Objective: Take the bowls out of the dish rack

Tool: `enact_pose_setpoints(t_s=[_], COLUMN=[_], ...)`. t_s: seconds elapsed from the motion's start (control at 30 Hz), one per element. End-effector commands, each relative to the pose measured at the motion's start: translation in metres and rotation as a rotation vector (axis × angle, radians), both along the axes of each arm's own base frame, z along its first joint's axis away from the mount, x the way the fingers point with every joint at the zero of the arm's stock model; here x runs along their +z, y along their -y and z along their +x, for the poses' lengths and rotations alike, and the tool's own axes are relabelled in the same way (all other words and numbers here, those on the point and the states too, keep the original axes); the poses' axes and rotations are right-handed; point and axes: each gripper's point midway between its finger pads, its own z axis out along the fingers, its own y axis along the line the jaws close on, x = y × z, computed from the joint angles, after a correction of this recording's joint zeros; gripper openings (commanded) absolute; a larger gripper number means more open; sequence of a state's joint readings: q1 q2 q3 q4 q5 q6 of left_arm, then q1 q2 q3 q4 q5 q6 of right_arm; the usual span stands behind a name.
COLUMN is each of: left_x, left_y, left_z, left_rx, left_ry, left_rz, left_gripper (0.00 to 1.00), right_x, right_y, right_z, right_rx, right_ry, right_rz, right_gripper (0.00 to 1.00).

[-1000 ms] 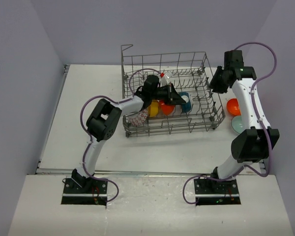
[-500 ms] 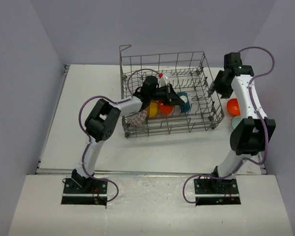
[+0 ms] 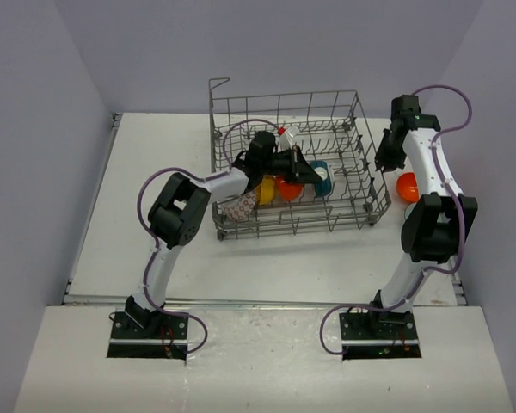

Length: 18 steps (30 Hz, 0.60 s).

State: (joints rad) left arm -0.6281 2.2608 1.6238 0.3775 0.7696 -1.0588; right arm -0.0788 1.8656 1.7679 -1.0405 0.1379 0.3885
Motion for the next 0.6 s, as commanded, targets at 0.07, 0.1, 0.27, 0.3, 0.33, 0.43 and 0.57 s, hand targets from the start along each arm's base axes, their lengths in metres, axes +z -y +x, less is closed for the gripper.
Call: enact_pose_setpoints(t_s=[0.07,0.1,0.27,0.3,0.33,0.43,0.57], left_x=[0.078,0.078,0.096,0.095,0.098,0.100,0.102], left_y=[-0.006,-0.006,-0.009,-0.009,-0.010,-0.013,-0.018], left_z=[0.030,0.031,0.029,0.028,0.025,0.021,0.019], left_rx=[0.009,0.000,-0.005,-0.008,-0.007,-0.007,-0.011], left_ry=[0.230,0.225,0.208,0.201,0.216,0.200,0.199], left_rz=[-0.147,-0.159,-0.297,-0.313,-0.343,-0.390,-0.405], left_gripper=[0.00,0.00,0.00,0.00,0.00,0.00,0.00], right_x=[-0.007,-0.007,-0.013,-0.013,-0.015,-0.018,-0.020], right_y=[-0.009,-0.011,-0.014,-0.013,-0.013,-0.015,-0.015], right_z=[-0.009,-0.009,-0.013,-0.013,-0.014,-0.015,-0.014], right_rx=[-0.054,-0.048,-0.047,-0.048,-0.049,-0.048,-0.047], right_ry=[0.025,0.032,0.016,0.015,0.010,0.003,-0.003], right_rz=[0.054,0.066,0.078,0.077,0.076,0.086,0.086], right_gripper=[0.00,0.00,0.00,0.00,0.00,0.00,0.00])
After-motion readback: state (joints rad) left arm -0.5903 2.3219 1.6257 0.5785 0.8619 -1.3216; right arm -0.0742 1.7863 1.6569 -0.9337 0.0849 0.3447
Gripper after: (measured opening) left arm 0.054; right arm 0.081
